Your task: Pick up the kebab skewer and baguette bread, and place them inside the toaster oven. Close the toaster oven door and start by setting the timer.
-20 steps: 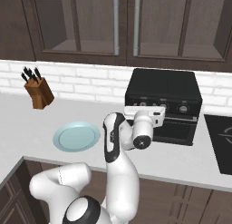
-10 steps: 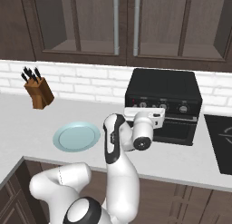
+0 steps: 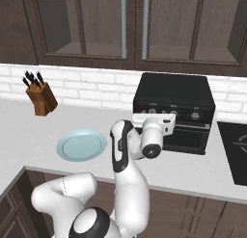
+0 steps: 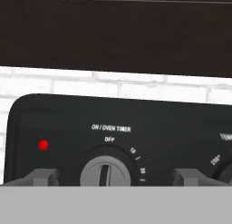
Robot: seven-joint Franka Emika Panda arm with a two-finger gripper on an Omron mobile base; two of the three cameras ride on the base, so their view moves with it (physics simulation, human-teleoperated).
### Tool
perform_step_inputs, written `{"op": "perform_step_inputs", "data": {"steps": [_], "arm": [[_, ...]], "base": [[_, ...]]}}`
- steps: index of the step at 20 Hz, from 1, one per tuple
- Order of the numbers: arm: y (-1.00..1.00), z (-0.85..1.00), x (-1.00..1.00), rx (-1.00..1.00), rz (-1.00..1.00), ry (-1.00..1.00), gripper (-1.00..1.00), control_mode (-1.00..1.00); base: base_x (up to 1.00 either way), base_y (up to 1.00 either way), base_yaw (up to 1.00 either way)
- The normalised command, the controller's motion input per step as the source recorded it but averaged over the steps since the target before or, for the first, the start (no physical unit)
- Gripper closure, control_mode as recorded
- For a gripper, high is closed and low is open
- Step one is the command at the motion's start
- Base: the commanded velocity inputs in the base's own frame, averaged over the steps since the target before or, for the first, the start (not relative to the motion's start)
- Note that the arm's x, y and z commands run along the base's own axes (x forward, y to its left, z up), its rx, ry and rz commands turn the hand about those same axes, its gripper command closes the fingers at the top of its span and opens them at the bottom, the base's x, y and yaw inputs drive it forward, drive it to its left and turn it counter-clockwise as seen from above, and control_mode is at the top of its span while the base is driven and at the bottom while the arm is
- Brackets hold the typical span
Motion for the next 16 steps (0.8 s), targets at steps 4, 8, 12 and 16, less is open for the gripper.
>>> {"op": "perform_step_inputs", "data": {"steps": [4, 8, 12, 16], "arm": [[0.00, 0.00, 0.08, 0.00, 0.00, 0.00, -1.00, -1.00], [0.00, 0.00, 0.00, 0.00, 0.00, 0.00, -1.00, -1.00], [0.00, 0.00, 0.00, 0.00, 0.00, 0.00, -1.00, -1.00], [0.00, 0.00, 0.00, 0.00, 0.00, -0.01, -1.00, -1.00]], "base": [[0.00, 0.00, 0.00], [0.00, 0.00, 0.00], [0.00, 0.00, 0.00], [0.00, 0.00, 0.00]]}}
